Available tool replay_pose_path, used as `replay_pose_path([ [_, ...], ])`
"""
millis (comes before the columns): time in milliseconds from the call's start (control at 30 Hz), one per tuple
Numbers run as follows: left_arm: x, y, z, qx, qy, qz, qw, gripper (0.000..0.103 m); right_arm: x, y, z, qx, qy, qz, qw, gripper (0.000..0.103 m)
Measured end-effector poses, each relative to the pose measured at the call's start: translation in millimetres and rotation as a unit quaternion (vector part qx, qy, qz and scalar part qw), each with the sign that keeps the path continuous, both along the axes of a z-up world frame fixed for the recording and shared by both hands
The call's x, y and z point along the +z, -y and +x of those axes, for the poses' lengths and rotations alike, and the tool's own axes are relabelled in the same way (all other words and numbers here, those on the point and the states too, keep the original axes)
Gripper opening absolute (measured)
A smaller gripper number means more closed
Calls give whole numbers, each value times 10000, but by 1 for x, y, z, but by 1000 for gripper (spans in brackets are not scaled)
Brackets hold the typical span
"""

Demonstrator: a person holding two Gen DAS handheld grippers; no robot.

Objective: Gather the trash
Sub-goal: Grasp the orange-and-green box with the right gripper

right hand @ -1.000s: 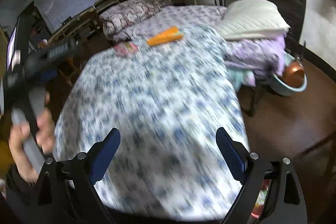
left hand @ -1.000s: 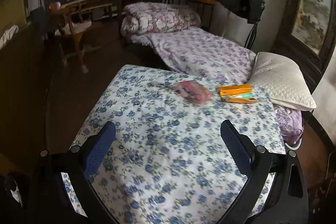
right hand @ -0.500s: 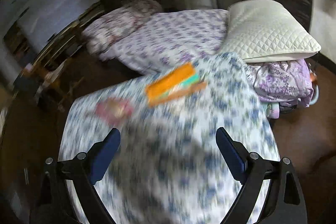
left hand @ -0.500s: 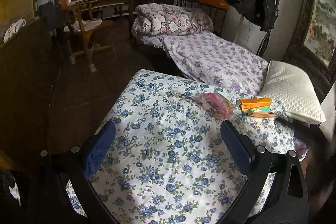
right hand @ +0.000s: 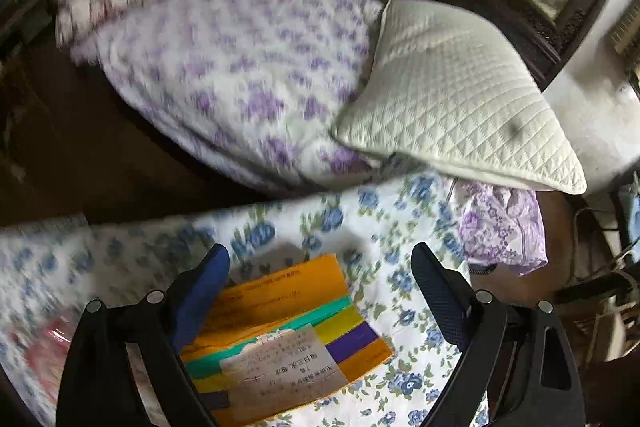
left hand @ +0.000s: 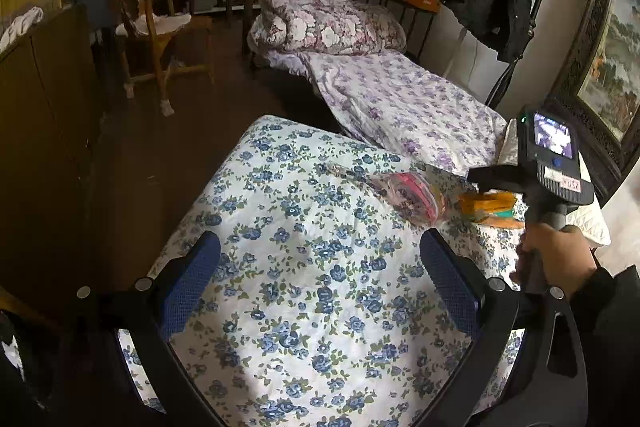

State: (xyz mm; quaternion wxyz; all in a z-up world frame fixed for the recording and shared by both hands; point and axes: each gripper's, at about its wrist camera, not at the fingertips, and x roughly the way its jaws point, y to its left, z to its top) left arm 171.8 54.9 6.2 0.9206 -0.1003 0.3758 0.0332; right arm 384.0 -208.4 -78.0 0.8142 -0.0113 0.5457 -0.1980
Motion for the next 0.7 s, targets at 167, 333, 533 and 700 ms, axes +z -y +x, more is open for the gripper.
replay_pose_path([
  [167, 0, -1, -1, 20, -33, -117, 9999, 96, 0, -25, -53, 651, -239, 149, 9975, 90],
  [333, 5, 9, -6, -79, 27, -231, 9997, 96, 15, -30, -97, 861, -25, 506, 9950, 90],
  [533, 5, 20, -5, -136, 67, 57, 9999, 96, 8, -24, -91, 634, -89, 906, 9938, 90],
  [700, 0, 8, 1, -40, 51, 87, 9999, 96, 11, -30, -114, 759, 308, 1385, 9870, 41],
])
